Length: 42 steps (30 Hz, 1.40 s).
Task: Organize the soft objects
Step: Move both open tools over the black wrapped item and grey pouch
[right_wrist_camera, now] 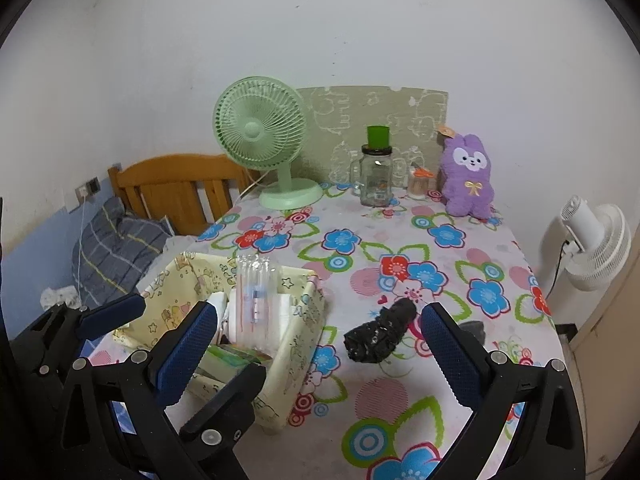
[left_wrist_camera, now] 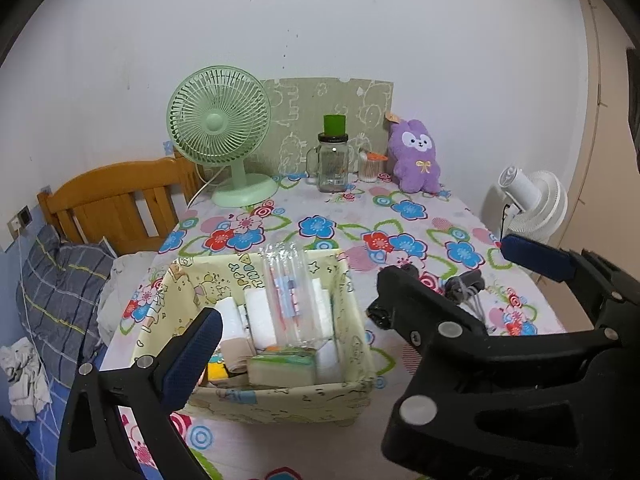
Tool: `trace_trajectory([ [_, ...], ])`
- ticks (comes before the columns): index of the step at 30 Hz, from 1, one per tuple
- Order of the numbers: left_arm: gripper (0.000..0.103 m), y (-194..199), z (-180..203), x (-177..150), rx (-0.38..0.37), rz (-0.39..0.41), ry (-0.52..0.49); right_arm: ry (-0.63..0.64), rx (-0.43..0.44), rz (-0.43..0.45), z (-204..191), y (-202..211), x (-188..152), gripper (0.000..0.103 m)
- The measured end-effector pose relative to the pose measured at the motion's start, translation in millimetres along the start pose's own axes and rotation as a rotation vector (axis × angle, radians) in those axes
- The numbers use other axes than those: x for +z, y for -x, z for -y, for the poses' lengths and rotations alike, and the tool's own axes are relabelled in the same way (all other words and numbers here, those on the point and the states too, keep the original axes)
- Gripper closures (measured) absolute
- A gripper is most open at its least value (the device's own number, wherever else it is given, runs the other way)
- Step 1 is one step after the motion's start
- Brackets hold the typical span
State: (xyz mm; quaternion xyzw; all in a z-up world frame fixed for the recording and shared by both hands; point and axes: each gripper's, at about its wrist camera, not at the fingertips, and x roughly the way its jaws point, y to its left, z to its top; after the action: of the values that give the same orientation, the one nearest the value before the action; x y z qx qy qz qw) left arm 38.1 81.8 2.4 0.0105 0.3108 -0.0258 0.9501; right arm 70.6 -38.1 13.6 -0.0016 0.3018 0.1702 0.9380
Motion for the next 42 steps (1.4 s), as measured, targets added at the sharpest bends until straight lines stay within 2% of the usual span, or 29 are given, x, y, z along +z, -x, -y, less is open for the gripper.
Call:
trace_trajectory([
  [13, 0.0, 9.0, 35.2, 1.6, -0.019, 0.027, -0.026, -0.038, -0.01, 0.019, 33.6, 23.1, -6.5, 0.0],
  [24, 0.001, -5.0, 68.0, -0.5, -0.057, 0.042, -0.027, -0.025, -0.081, 0.033, 66.2, 30.7, -13.4, 0.0],
  [36, 0.004, -33.6, 98.5, -5.4, -0.115, -0.001, -0.067, 0.009, -0.131, 0.043, 93.9, 22.6, -24.9, 0.0],
  [42, 0.004, -53.5, 106.1, -11.7, -0.117, -0.04, -0.072, 0.02, -0.151, 0.025, 103.5, 6.7, -31.1, 0.0],
])
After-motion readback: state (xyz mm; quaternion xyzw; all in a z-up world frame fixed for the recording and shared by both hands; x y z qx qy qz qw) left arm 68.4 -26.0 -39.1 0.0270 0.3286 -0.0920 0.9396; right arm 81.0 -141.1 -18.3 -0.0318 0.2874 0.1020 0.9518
